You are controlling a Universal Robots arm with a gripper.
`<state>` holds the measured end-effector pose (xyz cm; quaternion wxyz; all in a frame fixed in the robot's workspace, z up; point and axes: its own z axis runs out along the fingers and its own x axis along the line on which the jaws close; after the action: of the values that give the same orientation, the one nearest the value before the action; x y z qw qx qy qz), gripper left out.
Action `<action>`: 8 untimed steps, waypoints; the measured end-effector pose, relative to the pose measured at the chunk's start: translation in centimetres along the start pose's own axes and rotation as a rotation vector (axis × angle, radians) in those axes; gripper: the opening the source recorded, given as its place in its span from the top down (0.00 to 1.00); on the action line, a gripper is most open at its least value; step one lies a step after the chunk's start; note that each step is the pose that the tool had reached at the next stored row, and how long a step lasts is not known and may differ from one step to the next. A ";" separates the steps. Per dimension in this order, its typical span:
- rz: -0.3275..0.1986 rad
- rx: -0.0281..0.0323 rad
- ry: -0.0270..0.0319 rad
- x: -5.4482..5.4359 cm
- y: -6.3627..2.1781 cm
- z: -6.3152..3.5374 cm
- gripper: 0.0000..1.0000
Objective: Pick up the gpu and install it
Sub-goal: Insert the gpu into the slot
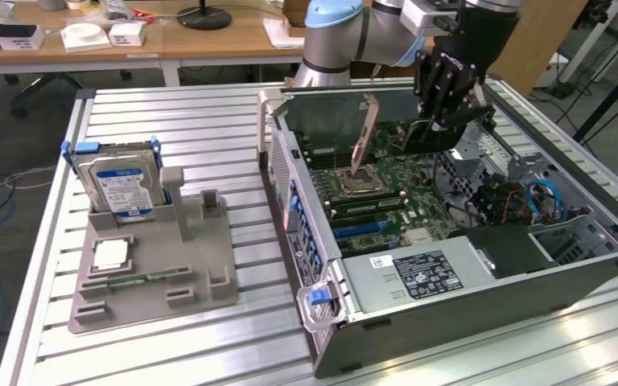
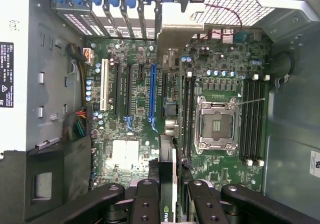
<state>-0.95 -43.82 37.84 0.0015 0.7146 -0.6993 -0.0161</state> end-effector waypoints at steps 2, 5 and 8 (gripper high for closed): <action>0.000 -0.0001 0.0001 0.0 0.00 0.06 0.73; 0.000 0.0000 -0.0001 0.0 0.00 0.17 0.73; 0.000 0.0000 0.0000 0.0 -0.01 0.27 0.73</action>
<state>-0.95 -43.82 37.57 0.0015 0.7146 -0.6993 -0.0161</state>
